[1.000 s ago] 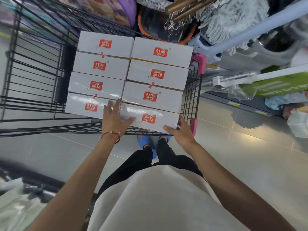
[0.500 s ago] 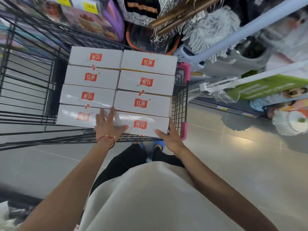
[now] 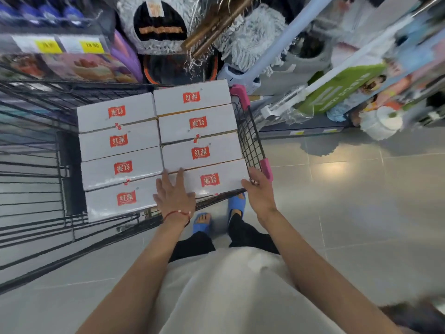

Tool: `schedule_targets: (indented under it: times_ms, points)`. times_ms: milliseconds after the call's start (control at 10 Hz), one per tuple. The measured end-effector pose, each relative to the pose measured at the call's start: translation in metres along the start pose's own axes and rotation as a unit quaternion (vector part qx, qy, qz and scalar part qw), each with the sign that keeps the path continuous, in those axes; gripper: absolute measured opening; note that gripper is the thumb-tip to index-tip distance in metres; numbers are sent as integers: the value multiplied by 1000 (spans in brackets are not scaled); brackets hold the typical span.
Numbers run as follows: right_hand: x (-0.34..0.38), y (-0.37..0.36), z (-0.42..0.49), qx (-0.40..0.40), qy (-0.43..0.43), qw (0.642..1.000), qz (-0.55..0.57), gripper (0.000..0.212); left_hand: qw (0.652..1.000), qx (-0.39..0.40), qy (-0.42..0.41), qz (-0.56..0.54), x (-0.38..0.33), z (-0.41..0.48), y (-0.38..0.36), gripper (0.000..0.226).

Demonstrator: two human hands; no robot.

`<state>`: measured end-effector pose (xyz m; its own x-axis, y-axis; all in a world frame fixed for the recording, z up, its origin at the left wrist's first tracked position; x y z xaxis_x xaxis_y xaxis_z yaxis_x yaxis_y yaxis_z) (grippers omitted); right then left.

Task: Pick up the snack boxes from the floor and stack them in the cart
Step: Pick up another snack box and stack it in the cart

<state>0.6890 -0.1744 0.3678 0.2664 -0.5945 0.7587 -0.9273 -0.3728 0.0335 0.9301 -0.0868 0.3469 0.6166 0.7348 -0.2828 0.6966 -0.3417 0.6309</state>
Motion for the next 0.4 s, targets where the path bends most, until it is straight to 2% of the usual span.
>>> schedule_targets:
  times_ms: [100, 200, 400]
  points:
    - [-1, 17, -27, -57, 10, 997, 48, 33, 999, 8, -50, 1, -16, -5, 0, 78]
    - [3, 36, -53, -79, 57, 989, 110, 18, 995, 6, -103, 6, -42, -13, -1, 75]
    - [-30, 92, -95, -163, 54, 957, 234, 26, 971, 12, -237, -30, -119, -37, -13, 62]
Point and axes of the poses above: each hand's wrist, its own z-axis towards the middle knuckle, its own y-axis out of the back of the hand, x = y × z, the point moved 10 cm from there along z, towards the middle knuckle, and after that the axes turned 15 degrees about x, right-handed, at the moved point
